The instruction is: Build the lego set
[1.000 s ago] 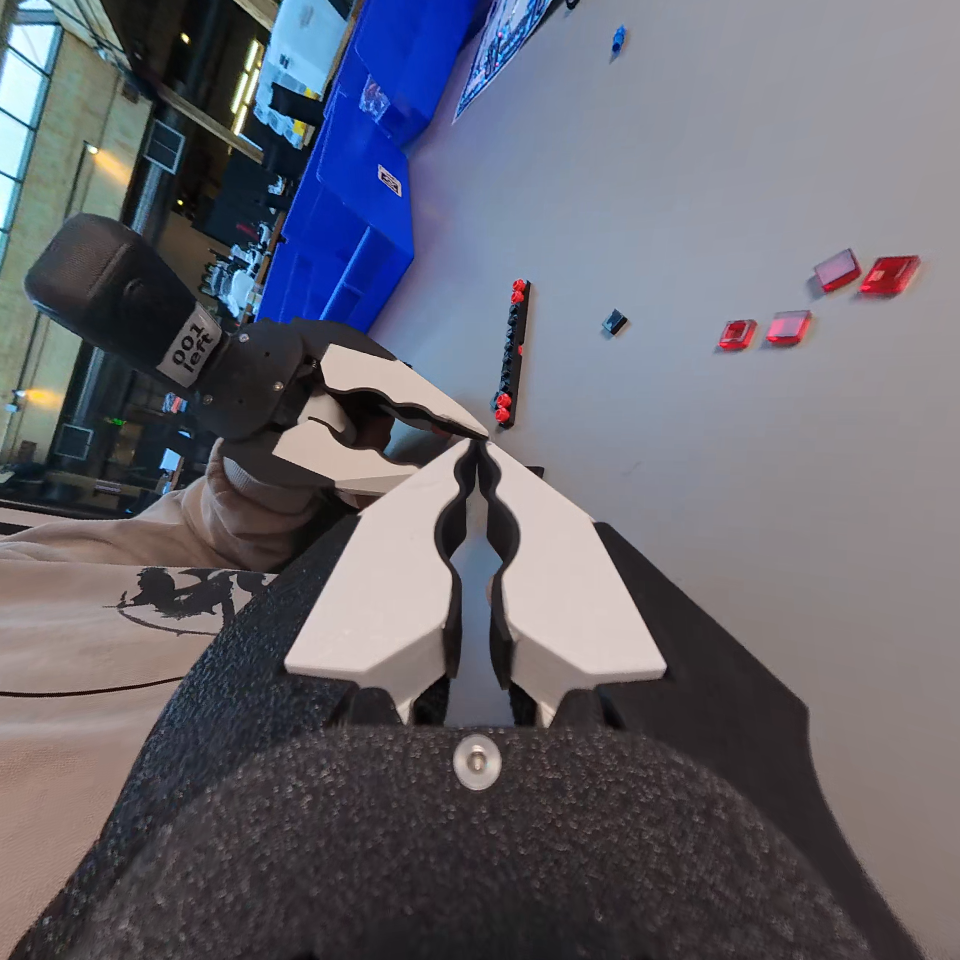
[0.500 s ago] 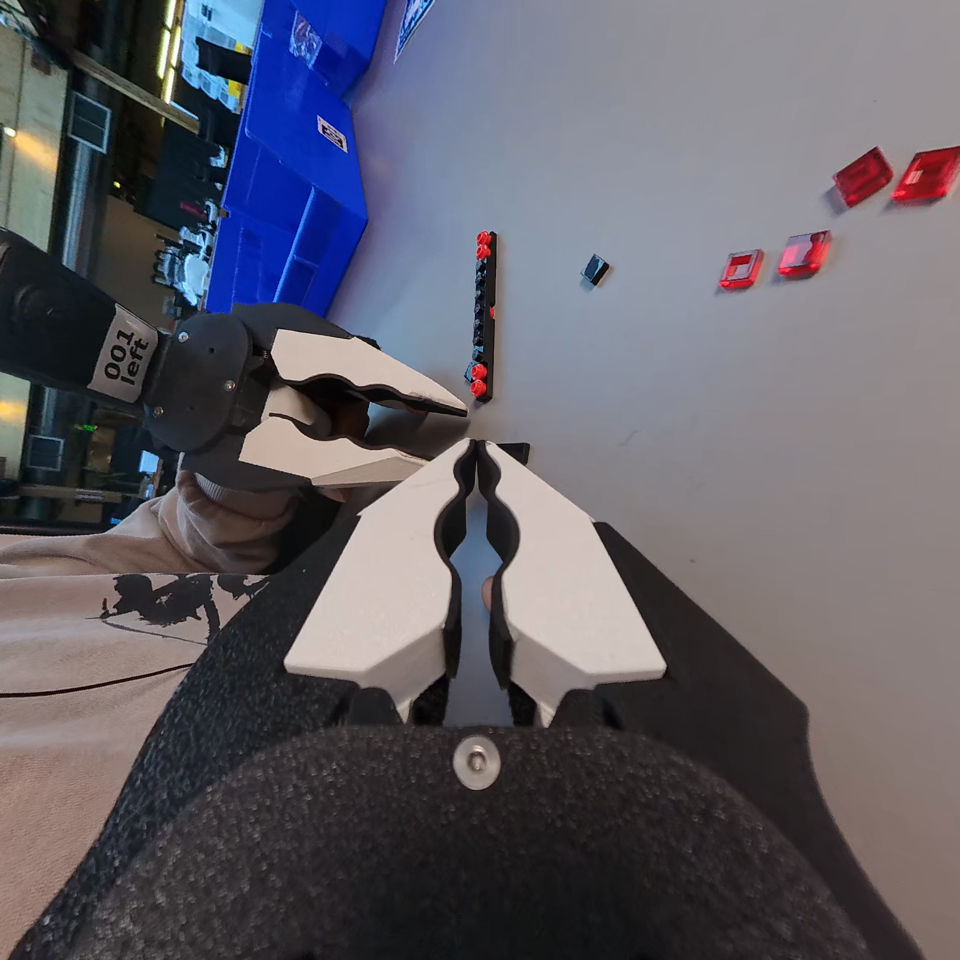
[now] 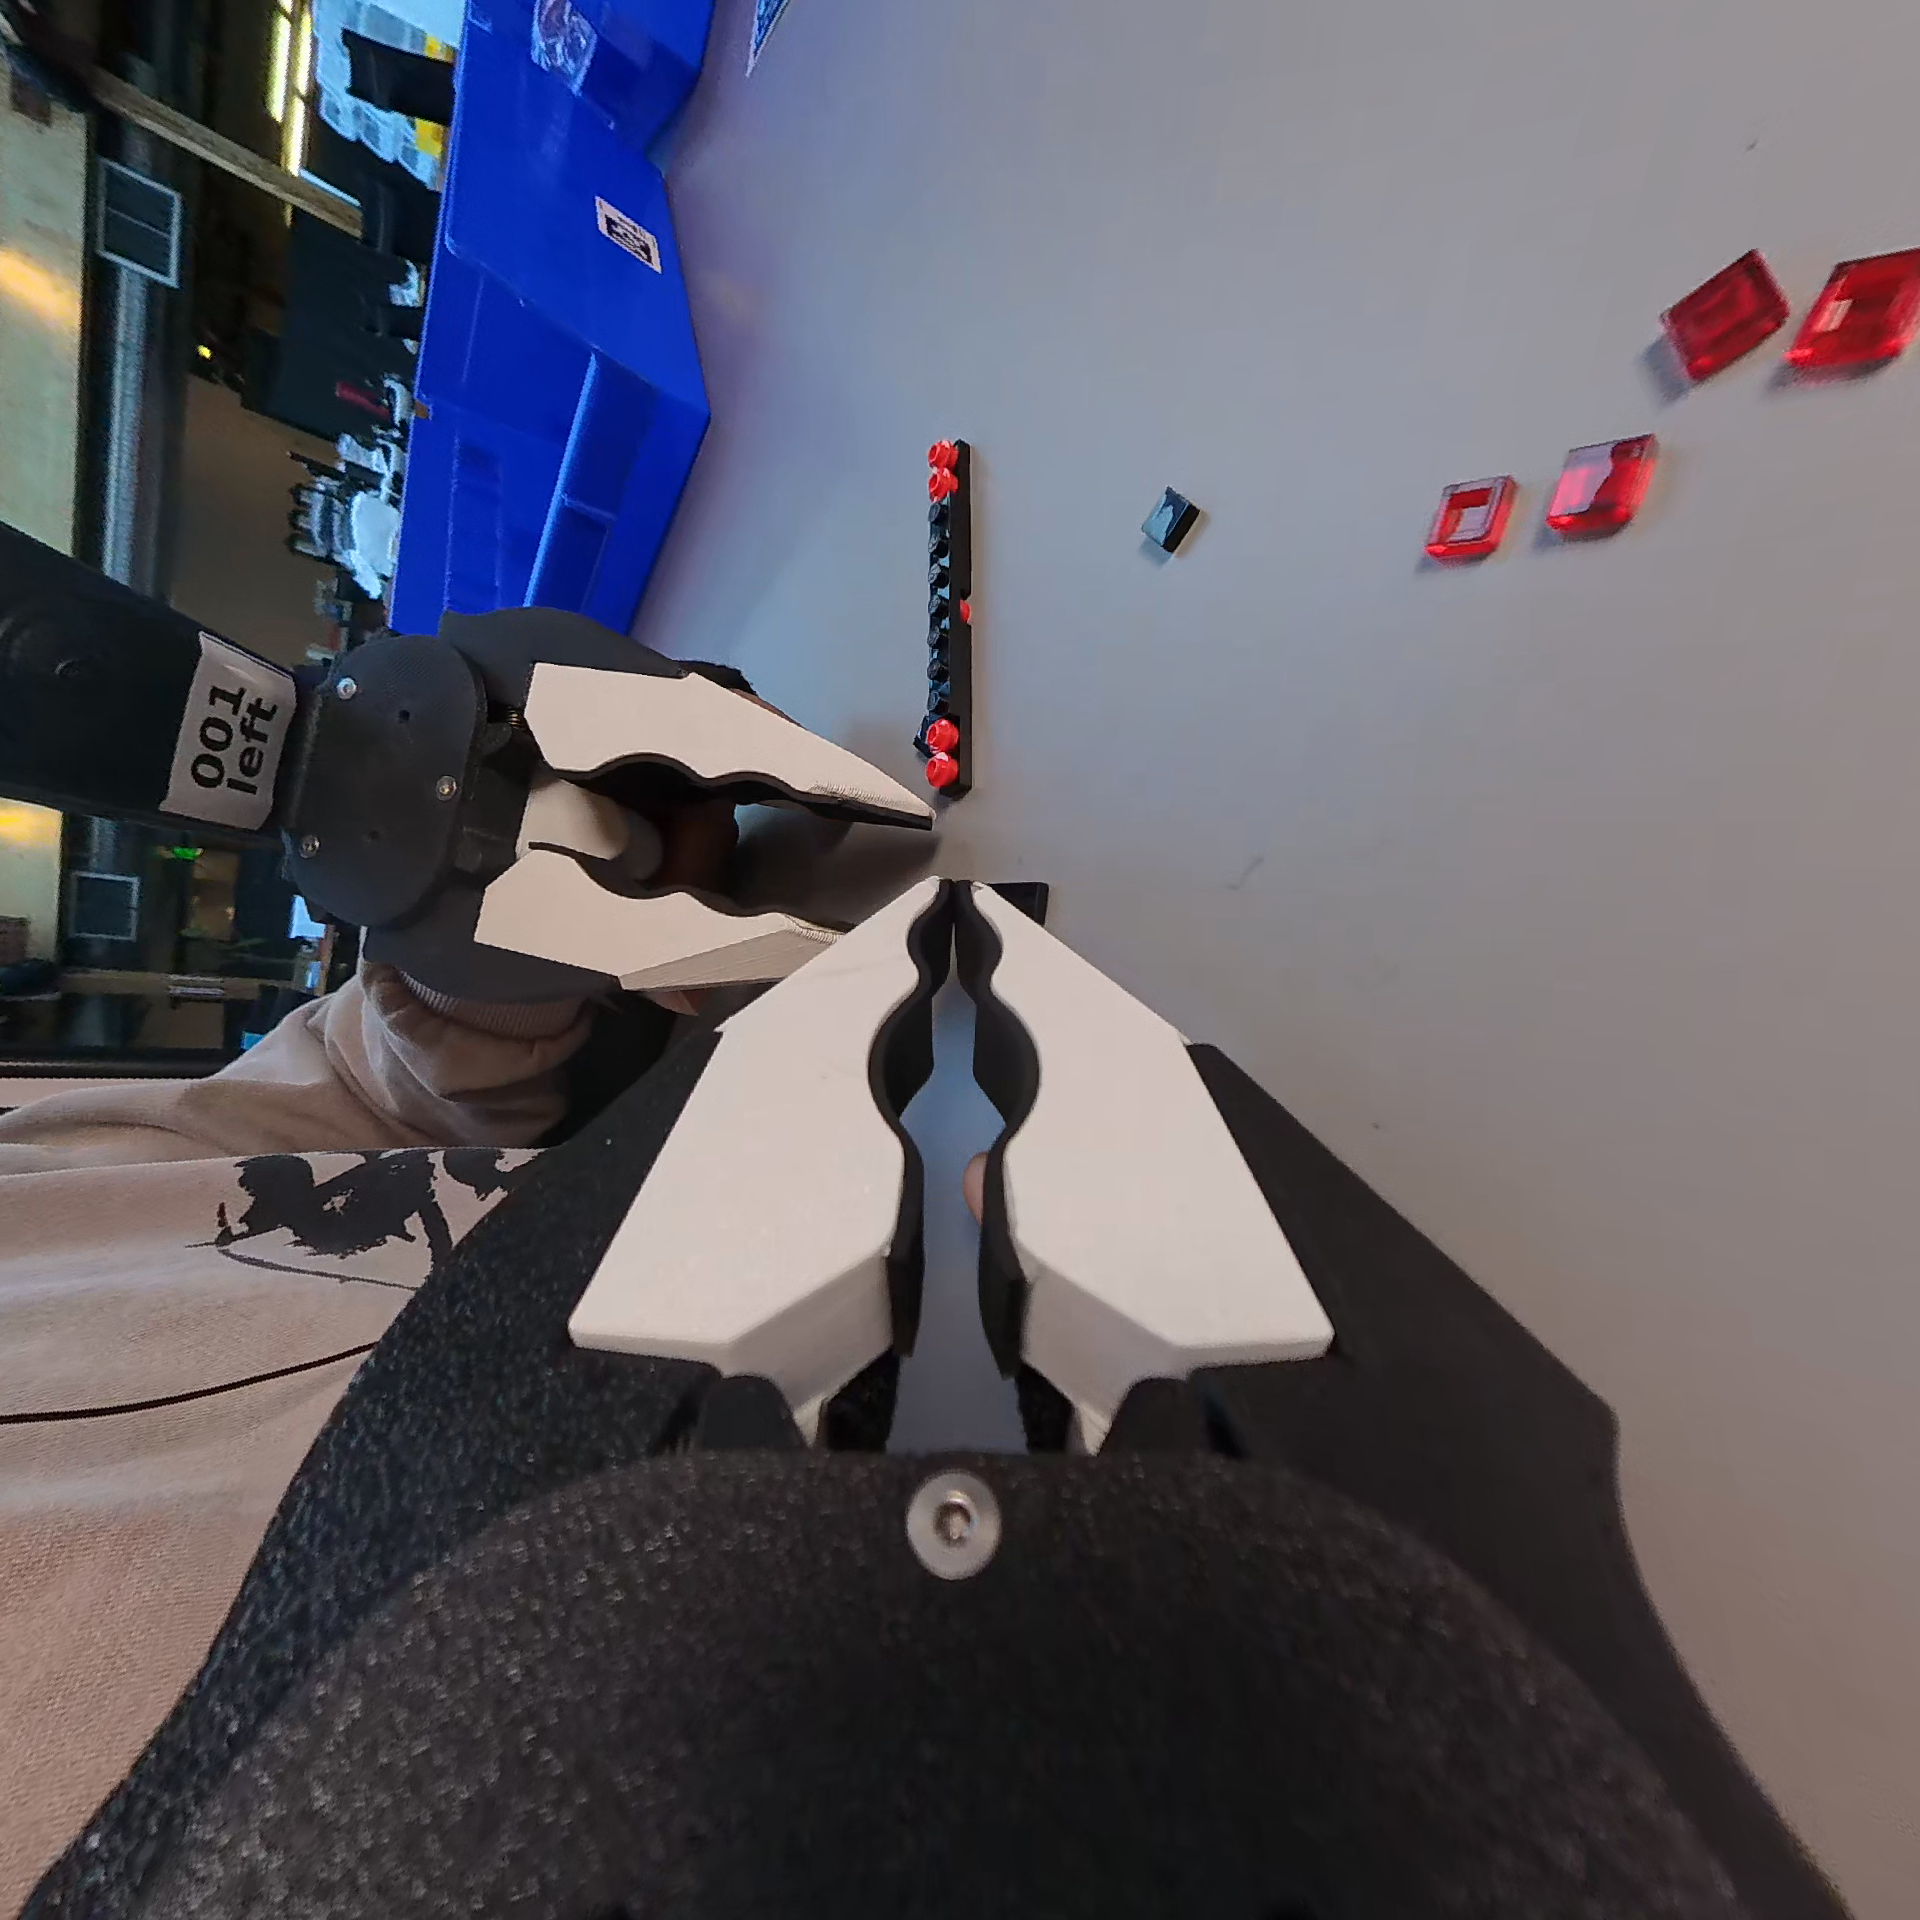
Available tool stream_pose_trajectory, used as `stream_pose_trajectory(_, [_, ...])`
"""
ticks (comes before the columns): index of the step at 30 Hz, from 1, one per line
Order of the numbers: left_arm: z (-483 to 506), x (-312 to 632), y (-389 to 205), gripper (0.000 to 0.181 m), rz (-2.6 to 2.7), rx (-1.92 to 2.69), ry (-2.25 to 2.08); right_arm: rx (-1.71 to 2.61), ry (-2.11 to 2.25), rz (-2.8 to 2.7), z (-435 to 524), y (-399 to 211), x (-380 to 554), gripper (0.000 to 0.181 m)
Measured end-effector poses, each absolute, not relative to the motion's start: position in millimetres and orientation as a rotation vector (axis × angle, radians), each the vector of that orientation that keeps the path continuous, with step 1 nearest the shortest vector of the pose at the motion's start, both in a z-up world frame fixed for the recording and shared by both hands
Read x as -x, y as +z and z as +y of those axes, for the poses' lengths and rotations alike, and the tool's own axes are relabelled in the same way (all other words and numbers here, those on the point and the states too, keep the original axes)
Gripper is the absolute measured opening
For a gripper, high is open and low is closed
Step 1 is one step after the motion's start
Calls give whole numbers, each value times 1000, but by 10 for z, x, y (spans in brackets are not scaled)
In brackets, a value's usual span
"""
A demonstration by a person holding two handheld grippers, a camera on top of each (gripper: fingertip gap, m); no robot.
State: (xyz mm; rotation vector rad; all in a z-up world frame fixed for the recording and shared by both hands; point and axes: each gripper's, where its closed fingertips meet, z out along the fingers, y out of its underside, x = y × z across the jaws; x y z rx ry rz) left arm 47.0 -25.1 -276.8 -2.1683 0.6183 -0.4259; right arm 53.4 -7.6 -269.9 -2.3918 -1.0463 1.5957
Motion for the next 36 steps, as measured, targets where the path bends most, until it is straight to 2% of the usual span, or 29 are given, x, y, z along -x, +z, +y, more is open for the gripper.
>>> stream_pose_trajectory(1, [-250, -468, -2769, 23, 618, 2169, -425, 2392, 1594, -1046, -74, -2700, -533, 0])
stream_pose_trajectory(36, [-252, -465, -2774, 22, 620, 2171, -430, 2399, 1576, -1112, -81, -2719, -531, 0])
